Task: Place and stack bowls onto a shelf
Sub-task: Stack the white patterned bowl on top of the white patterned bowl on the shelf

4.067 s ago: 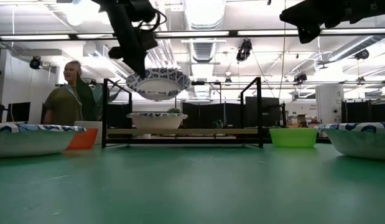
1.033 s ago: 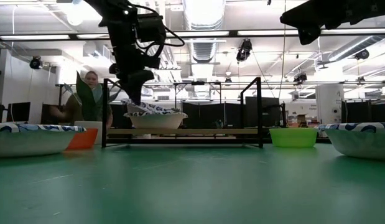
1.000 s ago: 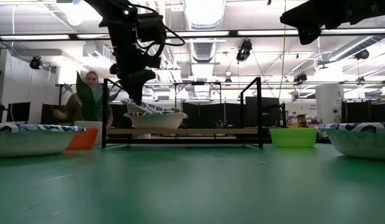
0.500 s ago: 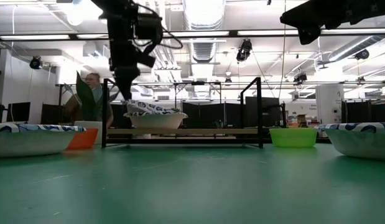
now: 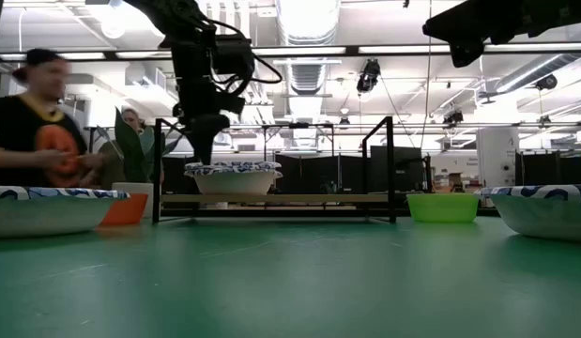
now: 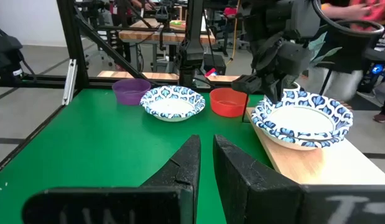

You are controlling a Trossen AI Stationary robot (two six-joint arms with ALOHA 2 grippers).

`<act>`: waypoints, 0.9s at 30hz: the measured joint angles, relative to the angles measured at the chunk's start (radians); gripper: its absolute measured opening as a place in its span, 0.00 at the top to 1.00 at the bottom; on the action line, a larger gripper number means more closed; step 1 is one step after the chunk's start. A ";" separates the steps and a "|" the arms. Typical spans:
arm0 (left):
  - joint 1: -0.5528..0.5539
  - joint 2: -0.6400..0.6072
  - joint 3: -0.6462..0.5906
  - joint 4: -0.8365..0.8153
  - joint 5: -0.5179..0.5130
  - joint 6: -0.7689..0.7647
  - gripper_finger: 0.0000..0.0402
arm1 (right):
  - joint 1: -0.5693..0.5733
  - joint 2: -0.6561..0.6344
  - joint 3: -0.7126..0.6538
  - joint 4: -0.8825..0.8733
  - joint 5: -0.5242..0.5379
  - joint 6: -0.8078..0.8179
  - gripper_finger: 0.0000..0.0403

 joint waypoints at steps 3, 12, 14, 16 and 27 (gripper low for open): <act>-0.002 -0.015 0.000 0.015 0.037 -0.009 0.91 | 0.000 0.000 0.000 0.000 0.000 -0.001 0.92; 0.000 -0.029 0.000 0.330 0.084 0.083 0.91 | 0.000 0.000 0.000 0.000 0.000 0.001 0.92; 0.021 -0.028 0.000 0.425 -0.006 0.126 0.91 | 0.000 0.000 0.000 0.000 0.000 0.004 0.92; 0.050 -0.023 0.001 0.530 -0.072 0.166 0.91 | 0.000 0.000 0.000 0.000 0.000 0.003 0.92; 0.174 0.053 0.002 0.531 -0.039 0.141 0.91 | 0.000 0.000 0.000 -0.003 0.000 -0.015 0.92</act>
